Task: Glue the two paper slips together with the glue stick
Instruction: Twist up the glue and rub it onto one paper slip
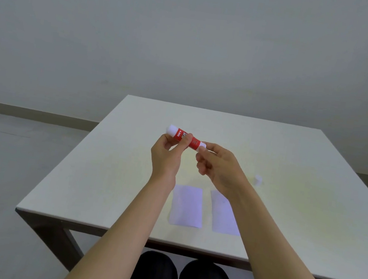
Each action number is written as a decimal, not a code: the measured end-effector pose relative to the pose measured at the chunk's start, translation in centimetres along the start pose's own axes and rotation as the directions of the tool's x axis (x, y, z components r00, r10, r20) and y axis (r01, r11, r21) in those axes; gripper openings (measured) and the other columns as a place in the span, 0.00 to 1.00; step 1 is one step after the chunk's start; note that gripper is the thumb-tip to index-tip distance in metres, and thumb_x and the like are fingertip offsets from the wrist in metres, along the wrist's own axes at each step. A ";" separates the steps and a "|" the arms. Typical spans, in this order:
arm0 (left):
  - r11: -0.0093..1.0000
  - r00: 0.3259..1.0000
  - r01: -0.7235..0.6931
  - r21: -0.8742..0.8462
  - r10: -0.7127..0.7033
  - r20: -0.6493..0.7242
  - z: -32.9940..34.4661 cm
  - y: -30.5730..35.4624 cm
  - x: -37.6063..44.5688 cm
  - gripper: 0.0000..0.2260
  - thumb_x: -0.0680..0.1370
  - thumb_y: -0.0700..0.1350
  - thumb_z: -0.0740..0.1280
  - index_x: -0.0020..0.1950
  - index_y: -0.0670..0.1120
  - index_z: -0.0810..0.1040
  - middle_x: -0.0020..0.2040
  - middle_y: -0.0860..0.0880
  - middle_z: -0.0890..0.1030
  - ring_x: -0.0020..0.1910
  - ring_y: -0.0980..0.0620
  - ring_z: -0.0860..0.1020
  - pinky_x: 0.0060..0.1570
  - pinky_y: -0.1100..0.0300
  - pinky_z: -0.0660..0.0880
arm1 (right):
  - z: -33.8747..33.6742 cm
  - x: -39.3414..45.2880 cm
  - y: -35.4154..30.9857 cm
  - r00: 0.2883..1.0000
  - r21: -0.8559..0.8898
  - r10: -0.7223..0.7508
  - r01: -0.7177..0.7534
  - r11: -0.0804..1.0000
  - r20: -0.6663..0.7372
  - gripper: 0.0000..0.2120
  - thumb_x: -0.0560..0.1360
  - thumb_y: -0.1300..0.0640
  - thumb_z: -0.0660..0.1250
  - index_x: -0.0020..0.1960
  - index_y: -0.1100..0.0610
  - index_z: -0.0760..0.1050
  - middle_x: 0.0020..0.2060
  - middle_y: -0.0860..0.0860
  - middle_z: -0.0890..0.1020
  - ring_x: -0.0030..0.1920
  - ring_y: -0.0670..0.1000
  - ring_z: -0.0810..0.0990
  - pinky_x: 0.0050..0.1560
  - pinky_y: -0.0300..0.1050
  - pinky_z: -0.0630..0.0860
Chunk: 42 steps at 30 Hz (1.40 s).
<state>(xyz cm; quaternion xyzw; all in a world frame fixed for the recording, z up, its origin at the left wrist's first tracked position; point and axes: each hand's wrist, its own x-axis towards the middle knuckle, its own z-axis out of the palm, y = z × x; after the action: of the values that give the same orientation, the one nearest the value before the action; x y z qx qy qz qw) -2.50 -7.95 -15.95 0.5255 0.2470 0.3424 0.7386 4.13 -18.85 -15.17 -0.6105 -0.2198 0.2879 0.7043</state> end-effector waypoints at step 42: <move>0.997 0.996 -0.031 0.075 0.025 0.084 0.4 -0.1 -0.9 0.06 0.73 0.46 0.72 0.43 0.44 0.78 0.53 0.39 0.83 0.58 0.43 0.80 0.66 0.46 0.71 | 0.4 -1.2 -0.5 0.994 -0.036 0.057 -0.060 0.998 -0.093 0.13 0.79 0.52 0.62 0.39 0.59 0.73 0.31 0.53 0.74 0.22 0.48 0.69 0.27 0.38 0.65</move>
<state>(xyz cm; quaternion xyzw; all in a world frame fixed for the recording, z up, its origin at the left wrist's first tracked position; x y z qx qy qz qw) -2.79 -8.90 -15.91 0.5705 0.2216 0.3209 0.7228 3.01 -19.40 -14.55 -0.6427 -0.1748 0.2759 0.6930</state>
